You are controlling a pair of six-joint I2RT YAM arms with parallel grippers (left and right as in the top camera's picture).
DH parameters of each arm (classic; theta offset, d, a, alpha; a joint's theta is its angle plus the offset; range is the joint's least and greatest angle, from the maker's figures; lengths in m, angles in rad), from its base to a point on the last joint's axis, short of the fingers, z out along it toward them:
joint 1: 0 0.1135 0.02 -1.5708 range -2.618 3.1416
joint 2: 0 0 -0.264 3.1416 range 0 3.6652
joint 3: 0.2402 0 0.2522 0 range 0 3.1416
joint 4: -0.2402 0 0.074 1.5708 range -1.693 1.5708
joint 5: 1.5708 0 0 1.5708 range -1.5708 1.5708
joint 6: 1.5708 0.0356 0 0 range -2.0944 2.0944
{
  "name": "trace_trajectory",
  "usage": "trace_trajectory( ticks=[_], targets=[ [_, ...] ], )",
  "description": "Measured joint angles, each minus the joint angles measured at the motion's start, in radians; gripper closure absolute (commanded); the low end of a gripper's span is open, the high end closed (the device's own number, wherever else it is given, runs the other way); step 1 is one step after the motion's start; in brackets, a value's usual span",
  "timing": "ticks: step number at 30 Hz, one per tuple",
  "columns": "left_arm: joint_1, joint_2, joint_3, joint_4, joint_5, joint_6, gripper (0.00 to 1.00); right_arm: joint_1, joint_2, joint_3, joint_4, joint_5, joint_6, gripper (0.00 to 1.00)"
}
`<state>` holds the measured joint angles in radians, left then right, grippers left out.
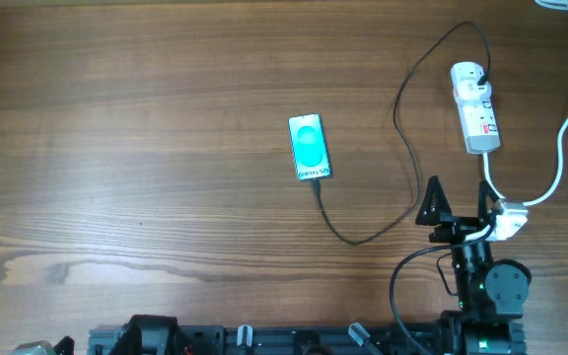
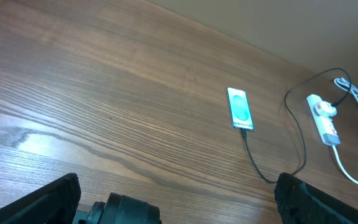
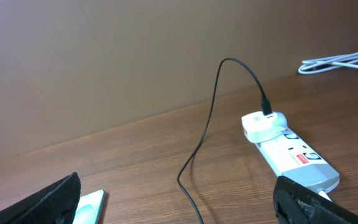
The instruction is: Plug charger to phone and switch on socket
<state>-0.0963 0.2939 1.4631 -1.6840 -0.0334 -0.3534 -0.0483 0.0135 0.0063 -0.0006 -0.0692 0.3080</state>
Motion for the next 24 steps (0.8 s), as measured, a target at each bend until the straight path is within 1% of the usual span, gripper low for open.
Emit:
trace_trajectory(
  ticks=[8,11,14,17,20,23,24],
  targets=[
    [0.0,0.0,0.0,0.02,-0.007,0.0,0.0,0.0,0.0,0.0,0.0,0.0,0.0,0.0],
    [-0.009,-0.002,-0.039,0.196,-0.008,0.0,0.0,0.0,0.0,0.0,0.0,0.0,0.0,0.0],
    [-0.019,-0.004,-0.135,0.354,-0.003,0.0,0.0,0.0,0.0,0.0,0.0,0.0,0.0,0.01],
    [-0.013,-0.006,-0.285,0.512,0.025,0.001,0.0,0.0,0.0,0.0,0.0,0.0,0.0,0.0],
    [0.014,-0.007,-0.474,0.656,0.084,0.002,0.0,0.0,0.0,0.0,0.0,0.0,0.0,0.0],
    [0.025,-0.04,-0.678,0.82,0.15,0.058,0.0,0.0,0.0,0.0,0.0,0.0,0.0,0.0],
    [0.026,-0.06,-0.726,0.853,0.162,0.074,0.0,0.0,0.0,0.0,0.0,0.0,0.0,0.0]
  ],
)
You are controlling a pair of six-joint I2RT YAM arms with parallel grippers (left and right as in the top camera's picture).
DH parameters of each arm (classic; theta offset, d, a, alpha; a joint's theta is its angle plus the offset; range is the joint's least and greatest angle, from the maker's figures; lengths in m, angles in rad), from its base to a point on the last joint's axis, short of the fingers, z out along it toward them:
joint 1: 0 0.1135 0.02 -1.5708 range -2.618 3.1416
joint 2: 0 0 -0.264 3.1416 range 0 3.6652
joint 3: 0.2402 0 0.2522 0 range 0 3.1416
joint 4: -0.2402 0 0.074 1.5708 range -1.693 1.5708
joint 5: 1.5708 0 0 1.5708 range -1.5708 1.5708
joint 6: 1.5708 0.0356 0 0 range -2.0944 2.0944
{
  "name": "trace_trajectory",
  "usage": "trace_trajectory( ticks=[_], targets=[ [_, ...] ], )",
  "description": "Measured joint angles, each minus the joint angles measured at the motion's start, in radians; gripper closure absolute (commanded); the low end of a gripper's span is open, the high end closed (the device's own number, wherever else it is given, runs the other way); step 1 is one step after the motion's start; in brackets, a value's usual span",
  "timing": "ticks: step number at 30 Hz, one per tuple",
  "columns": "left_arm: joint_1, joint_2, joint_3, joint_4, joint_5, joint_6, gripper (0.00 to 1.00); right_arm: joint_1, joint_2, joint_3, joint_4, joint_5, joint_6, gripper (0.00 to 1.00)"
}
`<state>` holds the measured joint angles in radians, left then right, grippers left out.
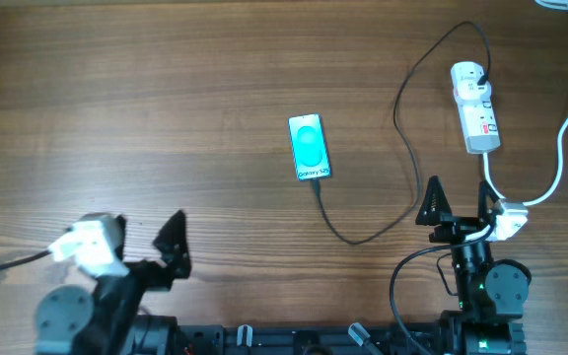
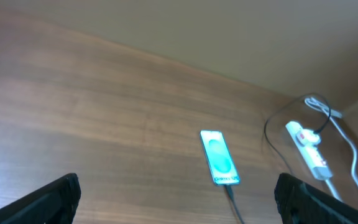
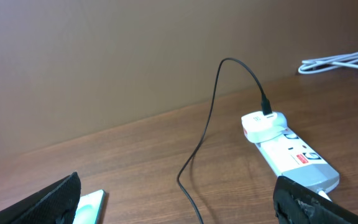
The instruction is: Plug charger to phone and switch on socket
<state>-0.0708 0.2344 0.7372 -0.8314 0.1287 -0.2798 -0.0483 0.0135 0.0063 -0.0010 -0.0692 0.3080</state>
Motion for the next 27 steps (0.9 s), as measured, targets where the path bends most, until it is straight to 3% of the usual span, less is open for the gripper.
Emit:
trace_trajectory(
  ticks=[4,16,27],
  targets=[
    [0.031,-0.126,-0.195,0.153,0.05,0.065,0.0,0.0,0.0,0.0,0.0,0.0,0.0,0.0],
    [0.041,-0.216,-0.602,0.65,0.1,0.172,0.0,0.0,0.0,0.0,0.0,0.0,0.0,0.0],
    [0.041,-0.219,-0.699,0.732,0.108,0.3,0.0,0.0,0.0,0.0,0.0,0.0,0.0,0.0]
  ],
)
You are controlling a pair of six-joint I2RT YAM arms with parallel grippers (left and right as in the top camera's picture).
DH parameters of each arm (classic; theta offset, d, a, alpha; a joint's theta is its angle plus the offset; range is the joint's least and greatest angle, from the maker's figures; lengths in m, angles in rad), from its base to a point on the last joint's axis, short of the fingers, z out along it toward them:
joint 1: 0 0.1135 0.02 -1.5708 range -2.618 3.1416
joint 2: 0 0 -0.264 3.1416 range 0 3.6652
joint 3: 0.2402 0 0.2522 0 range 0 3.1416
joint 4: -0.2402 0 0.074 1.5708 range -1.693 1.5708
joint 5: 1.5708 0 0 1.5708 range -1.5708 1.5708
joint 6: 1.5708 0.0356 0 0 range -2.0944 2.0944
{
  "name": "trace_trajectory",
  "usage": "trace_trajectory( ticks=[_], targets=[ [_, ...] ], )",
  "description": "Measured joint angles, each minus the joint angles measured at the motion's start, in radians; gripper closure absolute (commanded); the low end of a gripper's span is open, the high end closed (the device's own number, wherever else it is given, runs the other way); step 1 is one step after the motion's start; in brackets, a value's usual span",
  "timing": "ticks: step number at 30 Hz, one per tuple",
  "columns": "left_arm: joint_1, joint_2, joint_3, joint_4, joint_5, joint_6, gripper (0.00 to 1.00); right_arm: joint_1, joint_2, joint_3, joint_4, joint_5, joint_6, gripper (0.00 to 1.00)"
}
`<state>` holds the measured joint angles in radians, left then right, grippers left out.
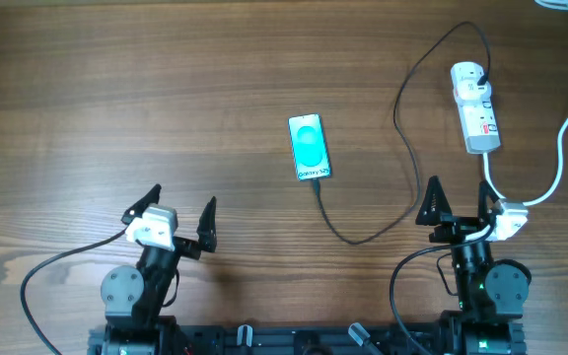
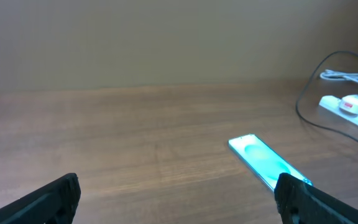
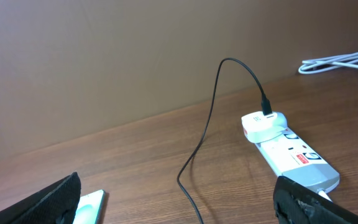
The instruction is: Plug charger to phone and switch on socket
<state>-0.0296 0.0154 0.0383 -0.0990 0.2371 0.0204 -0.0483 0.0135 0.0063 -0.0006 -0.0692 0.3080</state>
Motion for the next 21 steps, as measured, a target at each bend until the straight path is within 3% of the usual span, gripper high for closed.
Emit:
trace_trajectory(
  ticks=[21],
  targets=[
    [0.005,-0.002,-0.021,0.025,-0.144,0.035,0.0,0.0,0.0,0.0,0.0,0.0,0.0,0.0]
  ],
)
